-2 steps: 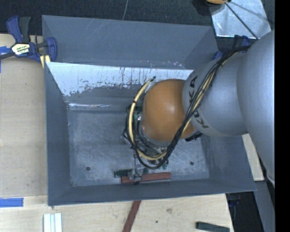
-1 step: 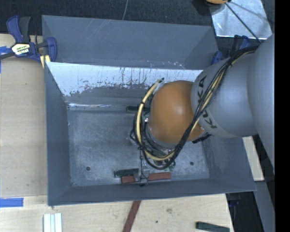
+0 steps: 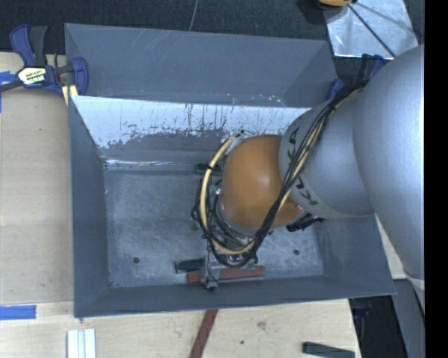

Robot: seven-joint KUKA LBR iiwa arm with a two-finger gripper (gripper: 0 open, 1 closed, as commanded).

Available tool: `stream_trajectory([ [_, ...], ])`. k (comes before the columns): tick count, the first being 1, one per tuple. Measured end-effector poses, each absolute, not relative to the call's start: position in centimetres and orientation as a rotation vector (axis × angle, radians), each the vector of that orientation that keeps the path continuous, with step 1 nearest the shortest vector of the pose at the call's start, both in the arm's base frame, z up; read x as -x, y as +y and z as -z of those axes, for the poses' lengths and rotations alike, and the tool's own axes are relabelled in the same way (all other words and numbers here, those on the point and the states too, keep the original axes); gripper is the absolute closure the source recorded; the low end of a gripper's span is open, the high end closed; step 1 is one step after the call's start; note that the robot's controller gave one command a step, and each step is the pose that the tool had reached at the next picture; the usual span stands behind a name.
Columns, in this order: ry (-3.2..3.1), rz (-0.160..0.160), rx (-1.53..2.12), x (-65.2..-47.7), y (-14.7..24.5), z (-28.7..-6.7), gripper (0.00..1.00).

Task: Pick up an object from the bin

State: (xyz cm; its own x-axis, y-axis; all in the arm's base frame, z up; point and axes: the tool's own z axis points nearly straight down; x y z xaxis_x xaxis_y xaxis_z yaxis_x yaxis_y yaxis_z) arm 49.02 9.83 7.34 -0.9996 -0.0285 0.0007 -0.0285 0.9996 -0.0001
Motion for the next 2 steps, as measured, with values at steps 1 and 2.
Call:
stream_trajectory([
  [1,-3.144,0.002,-0.16,-48.52,9.77,-7.23,1.0],
  [2,-3.144,0.002,-0.16,-48.52,9.77,-7.23,1.0],
])
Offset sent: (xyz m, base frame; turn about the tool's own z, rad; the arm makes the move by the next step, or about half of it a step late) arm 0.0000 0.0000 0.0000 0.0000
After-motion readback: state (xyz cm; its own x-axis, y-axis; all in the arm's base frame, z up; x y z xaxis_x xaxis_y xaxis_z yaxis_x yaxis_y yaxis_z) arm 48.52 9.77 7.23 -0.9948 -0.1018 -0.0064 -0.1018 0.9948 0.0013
